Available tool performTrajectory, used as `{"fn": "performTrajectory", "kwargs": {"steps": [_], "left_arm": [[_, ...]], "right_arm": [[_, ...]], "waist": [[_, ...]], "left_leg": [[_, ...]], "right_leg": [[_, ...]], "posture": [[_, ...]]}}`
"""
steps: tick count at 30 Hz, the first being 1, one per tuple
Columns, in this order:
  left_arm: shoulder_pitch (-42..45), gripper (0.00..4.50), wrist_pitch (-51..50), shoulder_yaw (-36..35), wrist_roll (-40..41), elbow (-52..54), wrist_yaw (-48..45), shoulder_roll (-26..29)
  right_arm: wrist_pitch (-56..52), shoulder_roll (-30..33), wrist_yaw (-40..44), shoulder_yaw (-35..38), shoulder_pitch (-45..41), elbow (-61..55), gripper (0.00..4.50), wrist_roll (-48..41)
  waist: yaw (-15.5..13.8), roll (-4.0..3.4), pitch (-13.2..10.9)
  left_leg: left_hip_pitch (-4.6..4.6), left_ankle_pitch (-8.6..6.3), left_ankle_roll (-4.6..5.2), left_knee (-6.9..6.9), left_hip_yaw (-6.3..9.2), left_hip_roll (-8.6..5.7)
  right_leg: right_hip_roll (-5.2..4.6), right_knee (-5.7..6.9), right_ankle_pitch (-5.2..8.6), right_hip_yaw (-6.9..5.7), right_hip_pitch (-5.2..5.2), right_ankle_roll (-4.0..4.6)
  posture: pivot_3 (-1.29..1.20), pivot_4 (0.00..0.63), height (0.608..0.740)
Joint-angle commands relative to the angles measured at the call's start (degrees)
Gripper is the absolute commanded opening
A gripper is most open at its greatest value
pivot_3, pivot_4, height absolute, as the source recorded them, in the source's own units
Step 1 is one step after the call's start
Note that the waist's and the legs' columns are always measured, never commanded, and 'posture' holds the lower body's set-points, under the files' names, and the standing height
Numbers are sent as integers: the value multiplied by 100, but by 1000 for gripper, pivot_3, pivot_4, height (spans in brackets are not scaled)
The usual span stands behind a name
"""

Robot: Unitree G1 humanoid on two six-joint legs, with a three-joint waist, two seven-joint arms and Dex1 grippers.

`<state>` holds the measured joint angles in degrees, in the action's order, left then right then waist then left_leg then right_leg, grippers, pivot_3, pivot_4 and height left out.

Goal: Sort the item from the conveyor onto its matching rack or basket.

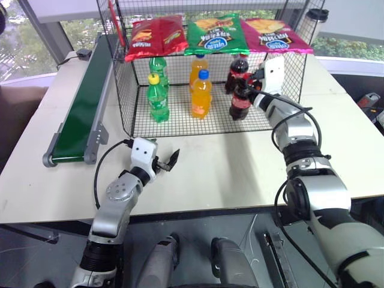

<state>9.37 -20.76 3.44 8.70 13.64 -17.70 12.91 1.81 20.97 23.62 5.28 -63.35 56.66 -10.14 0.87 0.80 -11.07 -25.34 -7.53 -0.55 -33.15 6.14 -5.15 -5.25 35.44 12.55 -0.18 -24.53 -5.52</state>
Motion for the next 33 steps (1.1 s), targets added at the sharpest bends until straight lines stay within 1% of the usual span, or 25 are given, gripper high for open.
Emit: {"fn": "performTrajectory", "kwargs": {"steps": [1,2,4,9,11,15,19,20,22,24,26,29,31,33], "left_arm": [[118,4500,110,-46,-26,137,27,-10],[129,4500,109,-45,-21,132,25,-8],[140,4500,110,-42,-15,122,18,-1],[138,4500,116,-30,-10,111,5,-1],[121,4500,122,-19,9,133,-14,-10],[84,4500,111,-19,67,182,-79,-10],[-6,4500,16,-4,192,279,-345,111],[-17,4500,2,-37,212,288,-347,113],[-29,4500,-77,-74,279,251,-433,161],[-21,4500,-110,-42,299,188,-509,205],[6,4500,-145,10,300,160,-581,235],[47,4500,-208,30,302,164,-643,258],[66,4500,-237,21,311,176,-660,263],[68,4500,-294,-6,366,232,-728,309]], "right_arm": [[277,20,11,170,-321,-13,3113,6],[286,16,7,170,-322,4,3505,28],[280,6,16,174,-317,-4,4473,54],[139,37,153,146,-245,-218,4473,69],[-45,126,265,124,-84,-576,4473,64],[-757,417,546,115,531,-1870,4473,-12],[-1165,807,839,-104,1328,-3271,4473,179],[-1460,851,890,-70,1513,-3664,4473,45],[-2493,949,1201,-14,2285,-5045,4473,-600],[-3218,952,1398,-24,2881,-6000,4473,-1110],[-3667,929,1563,-198,3441,-6753,4473,-1453],[-4096,746,1514,-352,3874,-7397,4473,-1792],[-4254,609,1382,-385,3956,-7552,4473,-1878],[-4262,386,1274,-602,4129,-7635,4473,-1845]], "waist": [[0,0,0],[0,0,0],[3,-1,1],[2,-1,1],[-2,-1,1],[-34,-1,1],[-23,-3,2],[-13,-4,2],[-5,-6,4],[-11,-8,6],[-13,-9,6],[-9,-9,6],[-10,-9,7],[-21,-6,9]], "left_leg": [[1,0,0,0,0,0],[2,0,0,0,0,0],[4,0,0,0,0,0],[6,0,-1,0,0,1],[6,0,-1,0,0,1],[5,0,-1,-1,1,0],[4,0,-1,-3,3,-1],[4,0,-1,-3,2,0],[5,0,-1,-3,2,2],[6,-1,0,-3,5,7],[8,-1,-1,-5,7,9],[7,-8,-11,-11,5,8],[8,-10,-15,-16,4,8],[7,-11,-16,-17,5,8]], "right_leg": [[0,2,0,0,0,0],[0,4,0,0,0,0],[1,7,0,1,1,0],[1,8,1,2,2,1],[1,9,0,2,2,0],[1,8,0,2,2,0],[0,7,5,2,4,8],[-1,8,9,2,3,15],[-1,10,10,3,2,17],[0,16,11,3,2,17],[0,22,13,3,2,17],[-7,22,14,3,4,18],[-13,22,13,3,6,18],[-15,20,13,2,7,18]], "posture": [[0,150,738],[0,150,738],[0,150,738],[0,150,738],[0,150,738],[0,150,738],[0,150,738],[0,150,738],[0,150,738],[0,150,738],[0,150,738],[0,150,738],[0,150,738],[0,150,738]]}}
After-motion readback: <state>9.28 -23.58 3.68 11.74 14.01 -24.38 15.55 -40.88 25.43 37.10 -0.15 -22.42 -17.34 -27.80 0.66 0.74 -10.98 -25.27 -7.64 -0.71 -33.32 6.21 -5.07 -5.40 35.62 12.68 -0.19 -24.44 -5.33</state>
